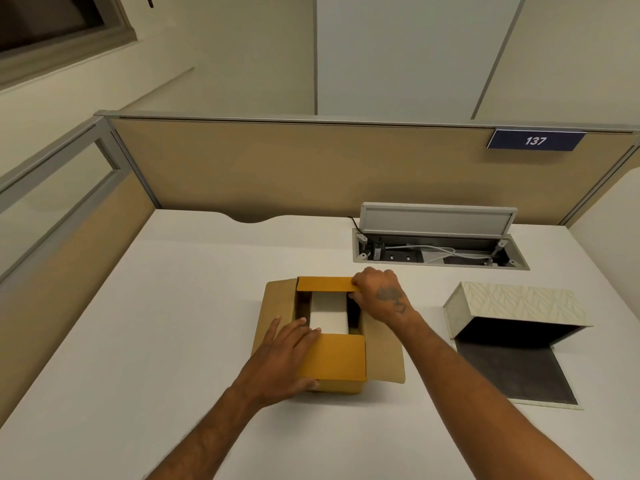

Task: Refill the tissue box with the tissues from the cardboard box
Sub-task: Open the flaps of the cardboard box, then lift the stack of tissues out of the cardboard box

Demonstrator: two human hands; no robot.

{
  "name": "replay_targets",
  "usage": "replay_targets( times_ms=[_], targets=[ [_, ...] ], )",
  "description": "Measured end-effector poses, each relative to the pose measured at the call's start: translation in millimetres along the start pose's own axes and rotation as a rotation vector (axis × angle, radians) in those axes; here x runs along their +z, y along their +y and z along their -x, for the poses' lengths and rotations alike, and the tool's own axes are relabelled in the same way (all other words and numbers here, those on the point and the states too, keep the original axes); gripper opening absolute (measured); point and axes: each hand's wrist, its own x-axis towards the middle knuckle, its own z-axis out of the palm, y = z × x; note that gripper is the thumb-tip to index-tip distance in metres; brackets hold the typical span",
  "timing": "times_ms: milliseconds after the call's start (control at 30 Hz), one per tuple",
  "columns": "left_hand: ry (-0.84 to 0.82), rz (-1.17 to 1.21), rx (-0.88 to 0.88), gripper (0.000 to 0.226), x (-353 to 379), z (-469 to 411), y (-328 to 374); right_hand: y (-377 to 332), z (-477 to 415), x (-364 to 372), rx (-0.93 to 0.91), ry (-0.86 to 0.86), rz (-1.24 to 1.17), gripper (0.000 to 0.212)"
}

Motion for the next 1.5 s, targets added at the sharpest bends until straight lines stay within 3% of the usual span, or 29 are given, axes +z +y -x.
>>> replay_targets(
  times_ms=[200, 367, 467, 567, 633, 733, 900, 1067, 1267, 1500],
  targets=[
    [0.249, -0.027, 0.134, 0.067, -17, 17, 14, 0, -18, -26, 0.257, 0.150, -0.205, 0.015],
    [0.297, 0.246, 0.106, 0.029, -18, 45, 27, -10, -36, -32, 0.408, 0.186, -0.396, 0.013],
    [0.266, 0.395, -0.016, 0.037, -11, 55, 24, -11, -40, -25, 0.319, 0.156, -0.405, 0.009],
    [0.160, 0.476, -0.124, 0.041, -2, 58, 15, -6, -38, -12, 0.188, 0.048, -0.278, 0.029],
    [0.049, 0.461, -0.158, 0.058, 4, 57, 10, -3, -36, -3, 0.140, -0.013, -0.186, 0.041],
    [-0.035, 0.339, -0.124, 0.073, 16, 53, 6, -1, -33, 9, 0.070, -0.065, -0.054, 0.031],
    [0.098, 0.139, -0.101, 0.042, 28, 46, 14, 0, -27, 23, 0.110, -0.093, -0.040, 0.020],
    [0.231, 0.074, -0.076, 0.023, 43, 37, 17, 2, -26, 25, 0.172, -0.117, -0.132, 0.024],
    [0.340, -0.016, -0.074, 0.029, 55, 31, 15, -3, -29, 25, 0.227, -0.103, -0.142, 0.026],
    [0.327, -0.007, -0.083, 0.031, 51, 34, 15, -7, -23, 21, 0.198, -0.133, -0.083, 0.032]
  ],
)
